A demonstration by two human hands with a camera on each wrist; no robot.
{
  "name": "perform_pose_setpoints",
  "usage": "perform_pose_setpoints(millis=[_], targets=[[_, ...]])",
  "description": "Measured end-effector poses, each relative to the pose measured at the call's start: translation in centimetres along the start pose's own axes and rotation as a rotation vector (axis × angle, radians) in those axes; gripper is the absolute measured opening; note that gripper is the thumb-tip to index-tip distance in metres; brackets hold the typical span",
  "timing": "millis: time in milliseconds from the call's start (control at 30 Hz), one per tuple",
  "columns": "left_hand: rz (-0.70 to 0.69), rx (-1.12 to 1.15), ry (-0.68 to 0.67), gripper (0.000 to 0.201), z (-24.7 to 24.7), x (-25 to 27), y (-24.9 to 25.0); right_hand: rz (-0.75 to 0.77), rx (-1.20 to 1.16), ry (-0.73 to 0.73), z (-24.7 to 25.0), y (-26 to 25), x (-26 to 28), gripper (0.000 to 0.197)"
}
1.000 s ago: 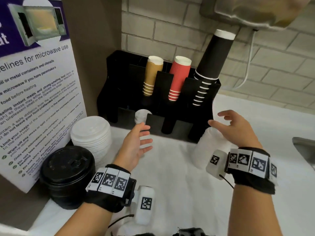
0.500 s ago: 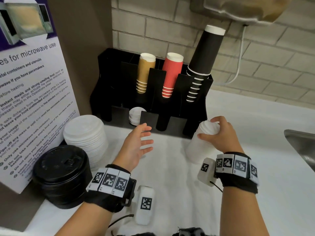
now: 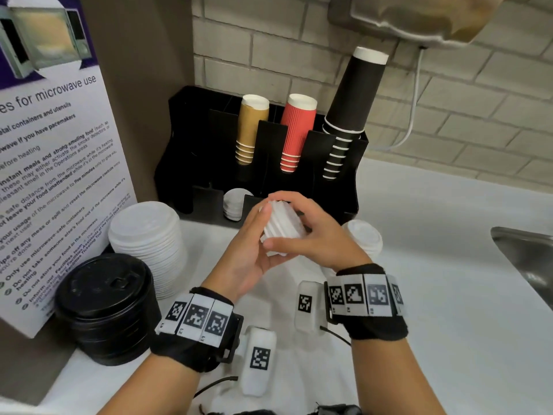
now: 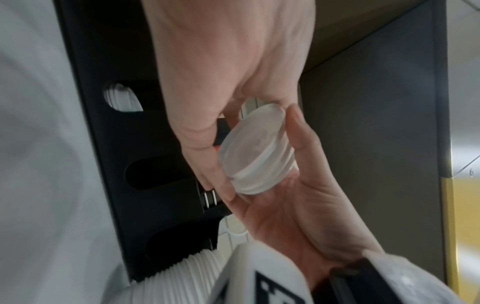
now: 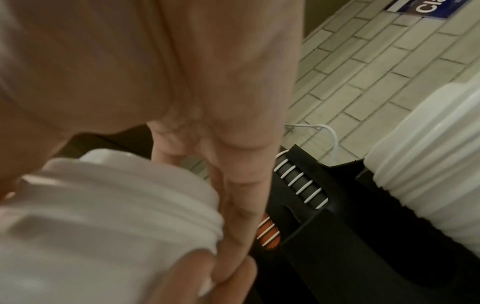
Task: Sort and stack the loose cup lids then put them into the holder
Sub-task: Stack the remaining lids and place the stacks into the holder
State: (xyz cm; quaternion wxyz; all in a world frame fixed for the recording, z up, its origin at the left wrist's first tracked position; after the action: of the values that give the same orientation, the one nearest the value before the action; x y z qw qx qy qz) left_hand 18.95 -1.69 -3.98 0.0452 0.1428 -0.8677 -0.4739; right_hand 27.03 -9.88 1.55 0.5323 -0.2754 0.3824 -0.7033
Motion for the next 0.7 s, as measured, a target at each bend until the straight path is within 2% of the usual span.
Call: perform_pose_setpoints(millis=[267,500,700], targets=[[0.024,-0.085,0.043,0.073,1.1,0.5,0.1,0.003,0.01,-0.087,0.1,-0.2,0.0,0.065],[-0.021,-0.09,0.08,0.058,1.3,0.7,0.1,0.042,0.044,-0.055,-0.2,-0.2,-0.3,0.066],[0.011,-0.086,0.079,0.071,1.2,0.6,0.1,0.042,0.043,-0.057,-0.4,0.1,-0.7,0.066]])
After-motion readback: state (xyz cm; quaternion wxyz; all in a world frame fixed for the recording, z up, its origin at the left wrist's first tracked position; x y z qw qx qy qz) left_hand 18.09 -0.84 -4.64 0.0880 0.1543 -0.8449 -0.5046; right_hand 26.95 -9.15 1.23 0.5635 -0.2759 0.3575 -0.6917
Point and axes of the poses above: each hand's wrist, its own x-axis away from the middle knuckle, its own z-axis out of the back of the hand, y = z × x, the point moved 4 cm from there along -x, towards the middle knuckle, and after that the axes turned 11 degrees about -y, right-handed, at the moved point
